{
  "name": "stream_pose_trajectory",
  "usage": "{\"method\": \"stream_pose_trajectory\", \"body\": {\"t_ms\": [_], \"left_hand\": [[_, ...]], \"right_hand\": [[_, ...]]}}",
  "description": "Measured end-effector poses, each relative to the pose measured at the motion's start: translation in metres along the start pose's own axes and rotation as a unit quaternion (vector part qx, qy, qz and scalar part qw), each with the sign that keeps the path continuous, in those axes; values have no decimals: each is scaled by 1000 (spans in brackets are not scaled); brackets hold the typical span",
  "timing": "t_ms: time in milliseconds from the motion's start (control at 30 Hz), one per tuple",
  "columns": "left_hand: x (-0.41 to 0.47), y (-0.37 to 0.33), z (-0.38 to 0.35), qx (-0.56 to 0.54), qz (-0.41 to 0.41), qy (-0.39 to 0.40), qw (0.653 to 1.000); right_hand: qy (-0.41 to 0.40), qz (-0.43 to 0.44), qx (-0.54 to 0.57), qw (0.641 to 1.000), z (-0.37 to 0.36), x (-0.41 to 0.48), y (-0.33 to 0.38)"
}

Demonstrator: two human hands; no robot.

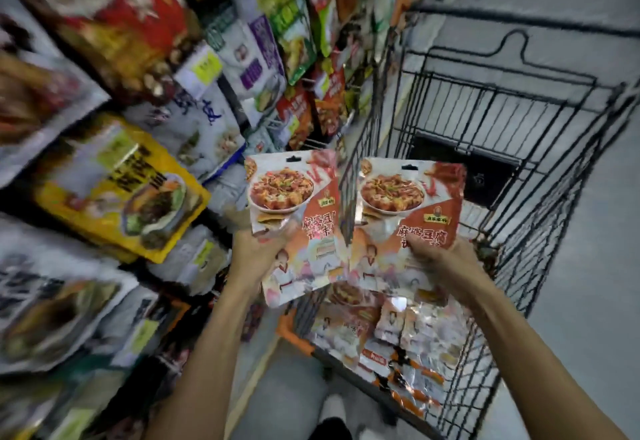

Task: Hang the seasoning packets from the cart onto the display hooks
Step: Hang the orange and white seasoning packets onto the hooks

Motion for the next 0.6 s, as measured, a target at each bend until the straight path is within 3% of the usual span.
{"method": "stream_pose_trajectory", "body": {"t_ms": [233,400,600], "left_hand": [[-63,-74,162,-69,-70,-199,975],[-135,-109,279,-41,-116,-332,935],[-242,-137,398,-35,-151,-432,888]], "right_hand": [[218,98,-38,970,-113,-69,93],[339,157,-74,924,-194,-144,136],[487,193,-56,850,-286,-261,154]]}}
Point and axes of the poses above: each hand's wrist, its own x-axis towards the middle knuckle, its own z-axis out of the back of the hand, y = z × x, the point moved 7 cm from there along x, towards the middle knuckle, and after that the axes turned 13 degrees about -y, right-handed, at the moved point
